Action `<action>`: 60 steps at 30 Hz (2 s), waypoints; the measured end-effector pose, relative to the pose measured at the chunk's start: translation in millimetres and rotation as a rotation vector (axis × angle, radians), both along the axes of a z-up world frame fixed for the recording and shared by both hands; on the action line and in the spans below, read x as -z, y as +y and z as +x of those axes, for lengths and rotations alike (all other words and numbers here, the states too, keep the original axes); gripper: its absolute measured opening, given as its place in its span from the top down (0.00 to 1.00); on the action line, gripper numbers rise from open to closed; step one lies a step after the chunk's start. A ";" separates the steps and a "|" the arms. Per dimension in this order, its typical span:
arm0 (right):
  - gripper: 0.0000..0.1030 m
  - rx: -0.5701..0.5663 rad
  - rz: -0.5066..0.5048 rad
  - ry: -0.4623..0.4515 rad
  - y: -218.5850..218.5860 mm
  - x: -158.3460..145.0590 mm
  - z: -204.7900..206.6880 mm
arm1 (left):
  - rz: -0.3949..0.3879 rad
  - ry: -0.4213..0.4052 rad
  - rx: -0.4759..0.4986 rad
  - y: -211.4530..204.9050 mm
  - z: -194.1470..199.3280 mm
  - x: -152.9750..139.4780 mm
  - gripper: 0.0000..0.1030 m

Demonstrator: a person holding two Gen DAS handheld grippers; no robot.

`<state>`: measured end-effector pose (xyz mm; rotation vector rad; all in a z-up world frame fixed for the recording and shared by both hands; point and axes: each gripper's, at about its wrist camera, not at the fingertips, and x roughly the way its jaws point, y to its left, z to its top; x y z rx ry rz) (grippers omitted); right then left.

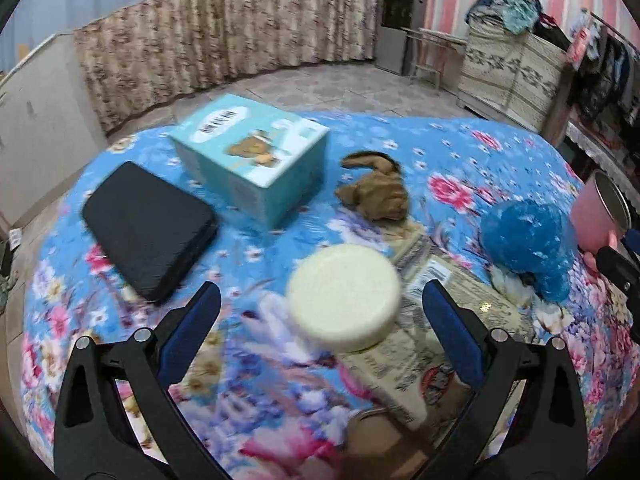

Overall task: Collect trash
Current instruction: 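Grasp the white round disc with the left tool while the right grasps the blue plastic bag, then carry the disc and blue bag over the blue basket and open both tools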

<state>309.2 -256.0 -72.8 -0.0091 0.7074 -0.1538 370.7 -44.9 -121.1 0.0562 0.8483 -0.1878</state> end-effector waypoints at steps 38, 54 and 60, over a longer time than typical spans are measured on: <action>0.79 -0.119 0.104 0.052 30.5 30.4 23.7 | 0.012 -0.040 -0.129 64.3 -17.1 -24.0 0.41; 0.82 -0.076 0.130 -0.025 -2.8 -27.8 -60.5 | 0.026 -0.093 -0.054 26.5 -72.7 -66.2 0.41; 0.82 0.002 0.073 -0.021 -56.3 -38.4 -136.1 | 0.015 -0.081 -0.001 -17.5 -119.2 -70.8 0.41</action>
